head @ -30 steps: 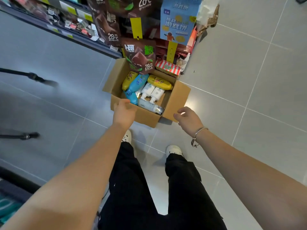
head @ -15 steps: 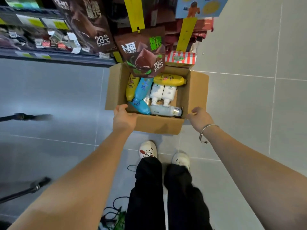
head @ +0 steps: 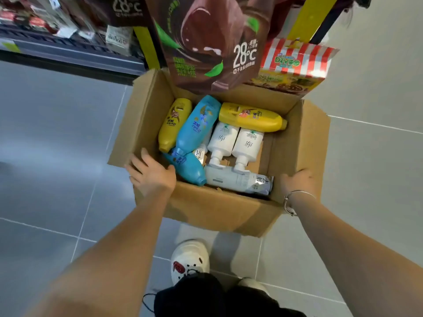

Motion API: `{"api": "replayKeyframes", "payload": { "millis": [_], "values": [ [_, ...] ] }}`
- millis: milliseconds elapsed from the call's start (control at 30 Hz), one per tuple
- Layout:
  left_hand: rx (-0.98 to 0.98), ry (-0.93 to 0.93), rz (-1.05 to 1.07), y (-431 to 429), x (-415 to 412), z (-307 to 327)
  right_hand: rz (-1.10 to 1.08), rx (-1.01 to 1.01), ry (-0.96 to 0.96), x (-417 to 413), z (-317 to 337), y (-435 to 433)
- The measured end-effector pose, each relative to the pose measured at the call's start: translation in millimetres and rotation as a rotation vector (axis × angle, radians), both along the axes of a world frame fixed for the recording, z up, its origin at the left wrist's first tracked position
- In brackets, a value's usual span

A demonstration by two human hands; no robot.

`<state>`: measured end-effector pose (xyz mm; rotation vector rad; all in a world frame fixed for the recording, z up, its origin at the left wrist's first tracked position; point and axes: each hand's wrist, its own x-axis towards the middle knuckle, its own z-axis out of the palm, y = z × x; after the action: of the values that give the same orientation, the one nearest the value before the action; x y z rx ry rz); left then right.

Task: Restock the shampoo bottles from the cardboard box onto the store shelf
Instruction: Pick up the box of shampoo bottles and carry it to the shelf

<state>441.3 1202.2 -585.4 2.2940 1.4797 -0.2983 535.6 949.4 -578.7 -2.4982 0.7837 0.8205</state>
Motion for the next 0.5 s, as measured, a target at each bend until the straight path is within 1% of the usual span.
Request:
{"api": "replayKeyframes", "payload": {
  "millis": [67,133,167,233,333,400,500],
  "values": [
    [0.131,-0.009,0.021,16,11,-22,-0.010,0.007,-0.074,12,-21,-2],
    [0.304,-0.044,0.019,30,22,-34,-0.005,-0.015,-0.133,23,-33,-3],
    [0.344,-0.066,0.020,34,26,-37,0.001,-0.032,-0.169,26,-38,-4],
    [0.330,-0.089,0.018,35,32,-41,0.012,-0.034,-0.215,27,-42,-5],
    [0.287,-0.064,0.050,26,24,-35,0.037,-0.005,-0.230,23,-39,-9],
    [0.206,-0.015,0.065,15,11,-29,0.025,-0.004,-0.223,15,-34,-17],
    [0.135,0.058,0.115,-1,-9,-21,-0.003,-0.036,-0.189,-5,-27,-36]
  ]
}}
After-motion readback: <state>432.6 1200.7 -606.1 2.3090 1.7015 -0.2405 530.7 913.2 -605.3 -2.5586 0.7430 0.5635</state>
